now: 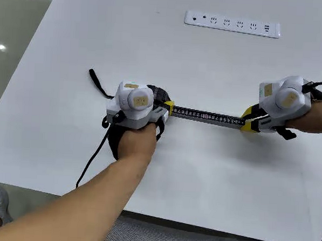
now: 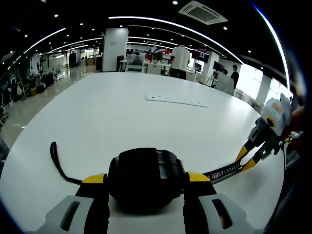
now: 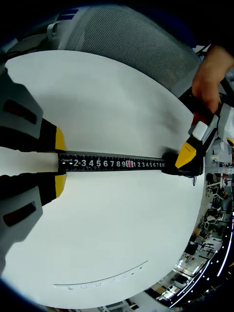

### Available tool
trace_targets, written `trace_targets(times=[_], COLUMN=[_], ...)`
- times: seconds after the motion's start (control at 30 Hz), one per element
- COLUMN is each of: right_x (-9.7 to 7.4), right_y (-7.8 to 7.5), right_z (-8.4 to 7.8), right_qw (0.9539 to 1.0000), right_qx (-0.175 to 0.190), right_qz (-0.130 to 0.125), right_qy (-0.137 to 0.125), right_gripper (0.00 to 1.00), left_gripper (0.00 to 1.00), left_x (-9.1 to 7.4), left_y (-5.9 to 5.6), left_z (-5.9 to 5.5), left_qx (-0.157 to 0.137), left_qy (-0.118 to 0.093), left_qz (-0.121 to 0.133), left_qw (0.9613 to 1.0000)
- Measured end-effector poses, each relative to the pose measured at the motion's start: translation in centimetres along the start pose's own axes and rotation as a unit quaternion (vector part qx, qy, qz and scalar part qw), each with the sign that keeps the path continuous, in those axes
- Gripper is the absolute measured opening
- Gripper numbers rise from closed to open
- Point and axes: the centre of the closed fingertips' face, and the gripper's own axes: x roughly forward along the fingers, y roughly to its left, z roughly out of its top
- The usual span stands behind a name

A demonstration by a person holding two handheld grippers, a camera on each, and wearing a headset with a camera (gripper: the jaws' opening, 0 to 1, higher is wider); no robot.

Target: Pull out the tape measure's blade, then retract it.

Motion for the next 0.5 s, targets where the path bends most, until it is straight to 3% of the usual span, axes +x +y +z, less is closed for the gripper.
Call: trace_targets(times=[0.5], right_x=[0.7], right_y=[-0.2], right_z=[1.6], right_qw=[1.0000], right_qx=[0.001], right_qz=[0.001], right_qy=[-0.010], right_gripper=[0.11], left_gripper=[0.58], left_x=[0.2], left_y=[0.1], left_z=[0.0], left_qx=[-0.004], left_qy=[0.001], left_qz=[-0.003], left_qw=[1.0000])
